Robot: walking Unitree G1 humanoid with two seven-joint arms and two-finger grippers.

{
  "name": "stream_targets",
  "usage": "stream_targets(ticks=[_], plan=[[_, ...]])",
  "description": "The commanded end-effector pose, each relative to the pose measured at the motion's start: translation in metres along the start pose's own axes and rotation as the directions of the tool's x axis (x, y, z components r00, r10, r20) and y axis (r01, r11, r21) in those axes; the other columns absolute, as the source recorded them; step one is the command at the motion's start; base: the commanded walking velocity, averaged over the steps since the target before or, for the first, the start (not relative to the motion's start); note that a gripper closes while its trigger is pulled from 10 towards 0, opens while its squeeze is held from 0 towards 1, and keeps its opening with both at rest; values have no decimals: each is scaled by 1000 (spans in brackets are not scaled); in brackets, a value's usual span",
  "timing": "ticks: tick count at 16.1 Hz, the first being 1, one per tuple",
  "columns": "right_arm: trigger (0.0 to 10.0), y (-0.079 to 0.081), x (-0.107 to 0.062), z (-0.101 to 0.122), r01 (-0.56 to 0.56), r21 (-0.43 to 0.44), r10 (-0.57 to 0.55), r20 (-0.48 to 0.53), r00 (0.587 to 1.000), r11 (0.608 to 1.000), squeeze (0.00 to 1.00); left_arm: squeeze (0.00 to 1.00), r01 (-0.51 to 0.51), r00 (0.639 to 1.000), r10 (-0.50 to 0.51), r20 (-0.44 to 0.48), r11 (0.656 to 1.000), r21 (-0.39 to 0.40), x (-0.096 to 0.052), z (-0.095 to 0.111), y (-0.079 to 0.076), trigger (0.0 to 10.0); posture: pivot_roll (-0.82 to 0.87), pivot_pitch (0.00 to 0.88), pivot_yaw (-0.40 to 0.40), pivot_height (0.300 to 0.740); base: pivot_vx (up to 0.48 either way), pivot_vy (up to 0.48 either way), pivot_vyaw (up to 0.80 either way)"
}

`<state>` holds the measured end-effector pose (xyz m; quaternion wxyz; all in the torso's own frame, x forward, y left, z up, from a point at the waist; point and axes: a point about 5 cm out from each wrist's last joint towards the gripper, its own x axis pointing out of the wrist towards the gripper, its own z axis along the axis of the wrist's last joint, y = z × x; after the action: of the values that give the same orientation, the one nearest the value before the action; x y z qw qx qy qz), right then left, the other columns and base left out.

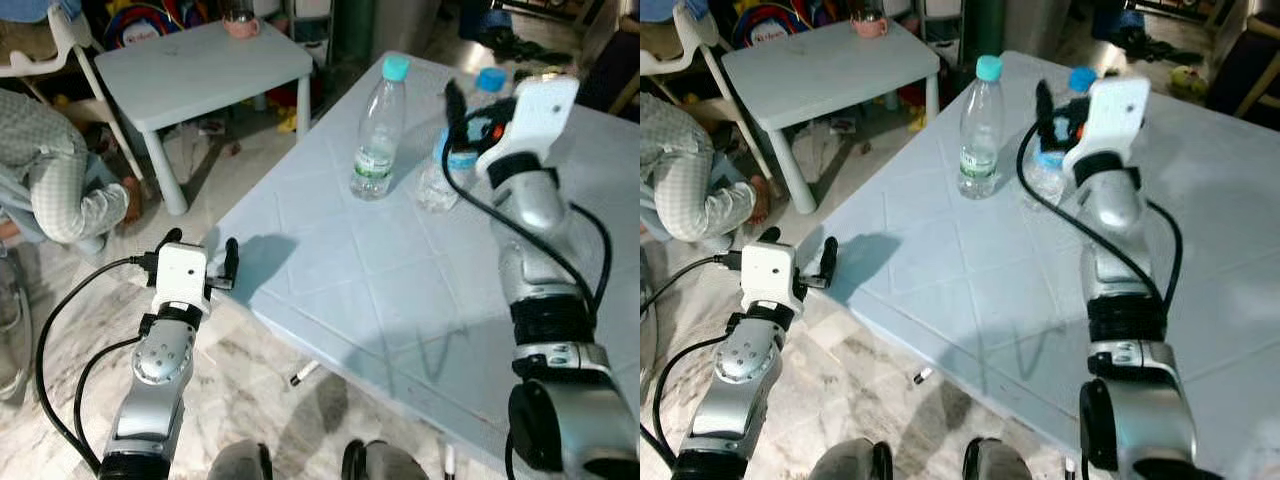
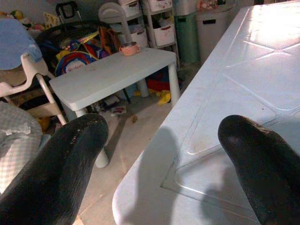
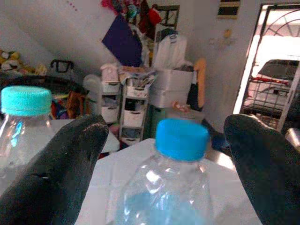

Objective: Restocking fridge

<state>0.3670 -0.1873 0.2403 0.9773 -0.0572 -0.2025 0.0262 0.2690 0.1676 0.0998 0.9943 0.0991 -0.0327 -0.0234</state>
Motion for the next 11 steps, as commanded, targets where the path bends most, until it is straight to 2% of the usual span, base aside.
stream_targets(ticks=[1, 3, 7, 10, 11], plan=[[10000, -5, 1, 1, 32, -1, -32, -2, 999, 999, 0, 0, 8, 1000, -9, 10, 1000, 13, -1, 3, 2, 10000, 123, 98, 1, 740, 0, 0, 0], [10000, -8, 3, 0, 39, -15, -39, -7, 999, 999, 0, 0, 17, 1000, -18, 8, 1000, 11, 0, 3, 1, 10000, 123, 97, 3, 740, 0, 0, 0], [10000, -20, 19, 8, 34, -29, -35, -22, 999, 999, 0, 0, 32, 999, -32, -3, 999, 13, 0, 0, 0, 10000, 120, 98, 0, 740, 0, 0, 0], [10000, -16, 30, 7, -15, -2, 15, -61, 998, 1000, 0, 0, 43, 999, -43, -9, 999, 11, -1, -1, -4, 10000, 126, 99, -3, 740, 0, 0, 0], [3882, -13, 34, 6, -35, 19, 36, -84, 996, 999, 0, 0, 45, 999, -45, -12, 999, 13, -1, -1, -4, 10000, 132, 104, -7, 740, 0, 0, 0]])
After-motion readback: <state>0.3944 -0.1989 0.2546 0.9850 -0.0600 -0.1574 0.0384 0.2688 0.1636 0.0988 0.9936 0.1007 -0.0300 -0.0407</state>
